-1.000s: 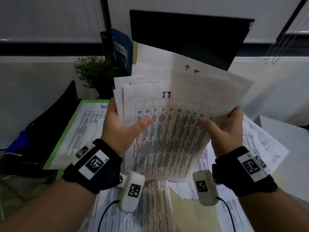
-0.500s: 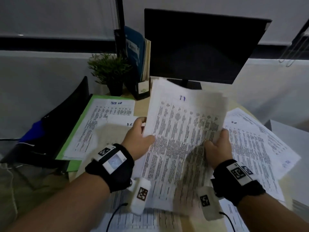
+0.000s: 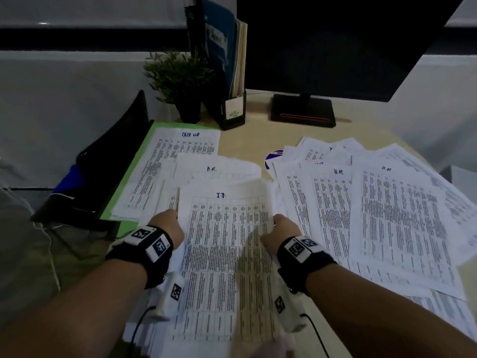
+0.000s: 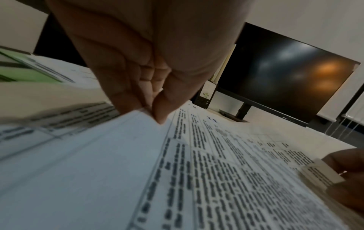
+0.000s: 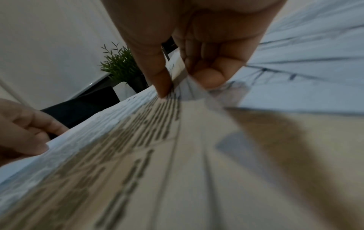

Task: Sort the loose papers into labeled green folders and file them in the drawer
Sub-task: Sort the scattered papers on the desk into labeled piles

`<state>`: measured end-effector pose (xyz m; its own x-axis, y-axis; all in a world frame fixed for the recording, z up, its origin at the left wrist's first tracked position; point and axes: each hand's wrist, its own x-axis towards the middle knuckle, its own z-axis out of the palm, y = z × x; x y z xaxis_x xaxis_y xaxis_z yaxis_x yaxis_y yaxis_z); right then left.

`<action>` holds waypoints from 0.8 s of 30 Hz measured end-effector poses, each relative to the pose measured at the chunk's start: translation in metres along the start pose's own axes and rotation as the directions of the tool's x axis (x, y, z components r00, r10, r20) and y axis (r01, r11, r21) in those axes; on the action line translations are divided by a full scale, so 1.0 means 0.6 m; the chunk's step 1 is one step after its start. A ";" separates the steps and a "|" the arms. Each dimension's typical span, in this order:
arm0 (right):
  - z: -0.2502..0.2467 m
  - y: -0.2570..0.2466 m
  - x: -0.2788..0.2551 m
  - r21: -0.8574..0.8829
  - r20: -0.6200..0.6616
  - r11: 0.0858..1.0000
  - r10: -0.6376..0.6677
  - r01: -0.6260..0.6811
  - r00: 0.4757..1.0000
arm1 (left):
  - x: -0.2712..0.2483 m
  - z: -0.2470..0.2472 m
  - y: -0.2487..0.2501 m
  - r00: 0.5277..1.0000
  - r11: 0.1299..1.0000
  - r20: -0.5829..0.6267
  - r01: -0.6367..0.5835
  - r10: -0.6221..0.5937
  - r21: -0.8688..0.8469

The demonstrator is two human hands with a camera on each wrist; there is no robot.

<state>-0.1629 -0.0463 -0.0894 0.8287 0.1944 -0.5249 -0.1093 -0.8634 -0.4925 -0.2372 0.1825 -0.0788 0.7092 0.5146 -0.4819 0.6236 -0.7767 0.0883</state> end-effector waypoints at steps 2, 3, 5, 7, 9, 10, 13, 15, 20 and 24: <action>-0.009 0.002 0.003 -0.042 0.018 0.999 0.014 -0.013 1.000 | -0.003 -0.001 0.008 0.999 0.999 -0.002 0.039 -0.039 0.003; -0.016 0.007 0.002 -0.052 0.025 0.998 0.030 -0.029 0.999 | -0.004 -0.002 0.014 0.997 0.997 -0.010 0.074 -0.074 -0.011; -0.037 0.029 0.000 -0.026 0.014 0.997 0.068 -0.068 0.998 | -0.015 -0.008 0.032 0.985 0.986 -0.041 0.164 -0.166 -0.040; -0.070 0.067 -0.001 0.011 -0.039 0.995 0.104 -0.104 0.994 | -0.025 -0.016 0.062 0.982 0.986 -0.098 0.156 -0.160 -0.053; -0.114 0.118 -0.001 0.033 -0.111 0.987 0.163 -0.160 0.980 | -0.033 -0.022 0.104 0.986 0.998 -0.164 0.020 -0.029 -0.052; -0.138 0.148 0.000 0.042 -0.152 0.979 0.202 -0.198 0.967 | -0.039 -0.024 0.131 0.982 0.997 -0.179 -0.064 0.055 -0.049; -0.211 0.243 -0.005 0.031 -0.278 0.935 0.347 -0.353 0.896 | -0.055 -0.010 0.221 0.958 0.959 -0.119 -0.273 0.263 -0.081; -0.247 0.300 -0.010 0.013 -0.349 0.888 0.435 -0.460 0.830 | -0.069 0.013 0.281 0.931 0.923 -0.053 -0.365 0.361 -0.120; -0.292 0.405 -0.014 0.103 -0.426 0.823 0.545 -0.559 0.723 | -0.117 0.096 0.408 0.890 0.890 0.039 -0.456 0.455 0.030; -0.288 0.414 0.006 0.064 -0.313 0.847 0.519 -0.528 0.795 | -0.127 0.144 0.450 0.807 0.787 0.181 -0.589 0.562 0.184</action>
<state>-0.0922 -0.3407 -0.0935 0.7740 -0.4393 -0.4560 -0.5650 -0.8043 -0.1842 -0.1514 -0.0976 -0.0939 0.8631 -0.0866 -0.4976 0.0127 -0.9812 0.1927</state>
